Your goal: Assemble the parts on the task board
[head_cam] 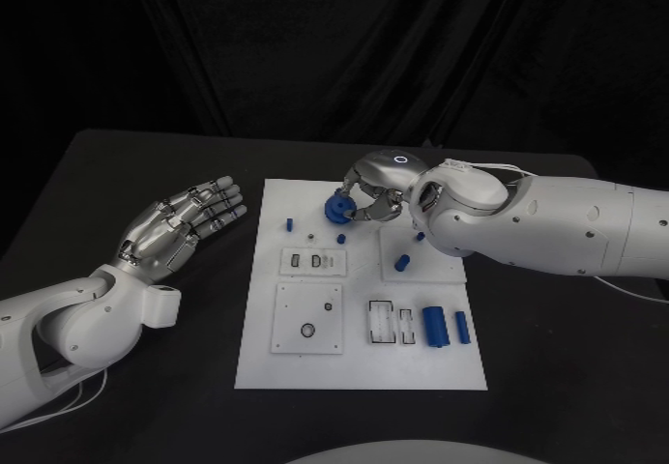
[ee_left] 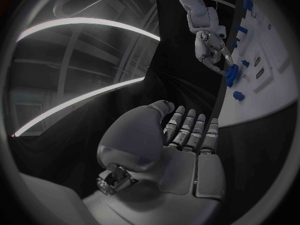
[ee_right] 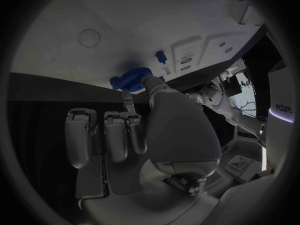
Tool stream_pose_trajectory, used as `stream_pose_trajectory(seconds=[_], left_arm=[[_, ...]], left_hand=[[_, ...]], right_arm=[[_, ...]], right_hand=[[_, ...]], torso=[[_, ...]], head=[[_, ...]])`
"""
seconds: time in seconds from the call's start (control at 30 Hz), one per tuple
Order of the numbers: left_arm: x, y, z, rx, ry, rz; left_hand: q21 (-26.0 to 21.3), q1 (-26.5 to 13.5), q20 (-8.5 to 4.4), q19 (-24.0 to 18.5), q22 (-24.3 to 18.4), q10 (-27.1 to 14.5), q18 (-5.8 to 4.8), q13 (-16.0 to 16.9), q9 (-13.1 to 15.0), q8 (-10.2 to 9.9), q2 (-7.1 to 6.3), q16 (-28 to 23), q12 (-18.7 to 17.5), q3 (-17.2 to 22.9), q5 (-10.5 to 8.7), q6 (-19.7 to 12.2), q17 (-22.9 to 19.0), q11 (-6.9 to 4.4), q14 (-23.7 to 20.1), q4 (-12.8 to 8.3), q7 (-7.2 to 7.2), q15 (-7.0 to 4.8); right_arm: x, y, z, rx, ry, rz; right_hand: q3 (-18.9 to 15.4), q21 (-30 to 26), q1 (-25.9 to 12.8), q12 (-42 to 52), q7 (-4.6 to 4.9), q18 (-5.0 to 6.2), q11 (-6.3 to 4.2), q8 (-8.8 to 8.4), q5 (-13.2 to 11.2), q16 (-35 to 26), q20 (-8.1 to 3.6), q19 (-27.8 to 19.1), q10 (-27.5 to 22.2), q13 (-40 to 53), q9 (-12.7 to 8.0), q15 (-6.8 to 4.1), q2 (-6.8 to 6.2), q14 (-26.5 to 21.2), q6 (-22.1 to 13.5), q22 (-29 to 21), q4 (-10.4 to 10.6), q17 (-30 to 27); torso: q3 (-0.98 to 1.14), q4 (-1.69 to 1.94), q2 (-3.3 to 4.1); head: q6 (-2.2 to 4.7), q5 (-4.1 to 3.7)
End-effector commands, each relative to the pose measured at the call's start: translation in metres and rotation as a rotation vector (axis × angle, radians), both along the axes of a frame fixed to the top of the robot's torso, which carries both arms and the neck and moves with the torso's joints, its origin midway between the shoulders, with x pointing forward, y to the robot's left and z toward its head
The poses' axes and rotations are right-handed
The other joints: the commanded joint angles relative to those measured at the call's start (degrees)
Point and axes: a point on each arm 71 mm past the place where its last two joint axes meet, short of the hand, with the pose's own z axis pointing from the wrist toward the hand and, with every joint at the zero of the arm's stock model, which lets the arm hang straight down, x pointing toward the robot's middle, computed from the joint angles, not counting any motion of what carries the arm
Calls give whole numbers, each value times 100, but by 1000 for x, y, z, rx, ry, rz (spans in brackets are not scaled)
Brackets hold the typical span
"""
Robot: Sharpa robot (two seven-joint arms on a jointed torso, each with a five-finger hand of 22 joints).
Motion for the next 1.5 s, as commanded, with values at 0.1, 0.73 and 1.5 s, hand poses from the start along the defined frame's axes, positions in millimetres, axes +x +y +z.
stream_pose_trajectory(seconds=[0.1,0.73,1.5], left_arm=[[-2,4,12,-103,-140,34],[-1,3,12,-101,-135,32],[-2,8,12,-95,-133,46]], left_hand=[[25,-73,8,24,5,11,-79,3,-1,1,-1,29,15,38,-4,-14,6,22,4,-11,240,32],[25,-79,9,25,5,4,-82,2,-1,0,-2,33,8,46,-7,-17,6,23,6,-11,243,35],[27,-90,10,27,6,7,-88,3,1,4,0,39,15,61,-12,3,6,24,6,-9,252,40]], right_arm=[[2,2,0,-8,4,4],[5,6,-2,-27,25,-2],[-1,-14,5,16,-19,-7]], right_hand=[[51,-71,-33,16,-65,-77,77,-96,-121,15,33,254,598,1510,865,41,78,591,-22,1156,-6,1509],[141,-582,-64,16,101,80,124,-753,-616,-8,96,-136,598,1510,428,90,43,579,-1098,781,-28,1479],[218,-662,-2,16,76,97,101,-680,-512,-50,83,-170,598,1510,319,72,85,555,-1093,742,-90,1426]], torso=[[0,-5,-1],[1,-5,-2],[0,-2,-4]], head=[[0,3],[-21,6],[63,-14]])
